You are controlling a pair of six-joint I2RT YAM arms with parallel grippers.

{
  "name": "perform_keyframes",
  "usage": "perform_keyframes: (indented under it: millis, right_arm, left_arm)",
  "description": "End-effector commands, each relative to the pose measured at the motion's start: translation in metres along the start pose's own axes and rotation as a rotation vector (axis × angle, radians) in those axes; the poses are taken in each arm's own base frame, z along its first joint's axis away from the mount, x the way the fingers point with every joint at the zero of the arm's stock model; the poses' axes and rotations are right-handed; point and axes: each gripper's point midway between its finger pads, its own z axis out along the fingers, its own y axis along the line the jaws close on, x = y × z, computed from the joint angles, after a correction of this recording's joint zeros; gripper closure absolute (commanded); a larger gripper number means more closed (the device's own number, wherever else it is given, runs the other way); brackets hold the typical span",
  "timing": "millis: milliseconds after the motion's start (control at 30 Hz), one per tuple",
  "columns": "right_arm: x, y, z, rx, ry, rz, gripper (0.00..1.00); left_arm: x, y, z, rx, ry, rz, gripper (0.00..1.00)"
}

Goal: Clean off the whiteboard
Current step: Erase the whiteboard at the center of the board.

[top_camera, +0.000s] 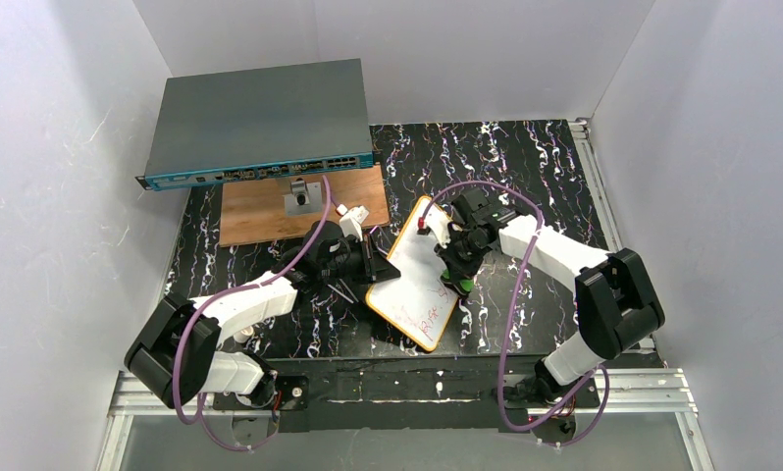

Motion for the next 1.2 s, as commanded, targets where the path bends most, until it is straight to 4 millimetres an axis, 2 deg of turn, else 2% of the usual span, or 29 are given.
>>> perform_keyframes:
  millis: [0,67,133,333,533,833,1167]
  right_arm:
    - [-0.014,-0.027,-0.001,0.095,-0.063,0.078,0.99]
    - [-0.014,-0.041,-0.008,0.159,-0.082,0.106,0.99]
    - [-0.014,-0.047,-0.011,0.188,-0.096,0.112,0.99]
    - [-0.022,-0.020,-0.011,0.050,-0.139,0.064,0.99]
    - [-0.027,-0.003,-0.015,-0.026,-0.184,0.023,0.99]
    - [-0.028,0.005,-0.012,-0.075,-0.192,0.011,0.99]
    - [-0.026,0.004,-0.013,-0.062,-0.186,0.001,0.99]
  left_arm:
    - [-0.012,-0.047,-0.011,0.171,-0.023,0.124,1.00]
    - [-0.011,-0.047,-0.010,0.171,-0.015,0.125,1.00]
    - [-0.010,-0.047,-0.010,0.176,-0.009,0.133,1.00]
    - [-0.006,-0.042,-0.009,0.182,-0.020,0.137,1.00]
    - [0.002,-0.036,-0.011,0.187,-0.026,0.135,1.00]
    - [0.004,-0.032,-0.015,0.184,-0.045,0.163,1.00]
    - [0.008,-0.029,-0.013,0.181,-0.023,0.194,1.00]
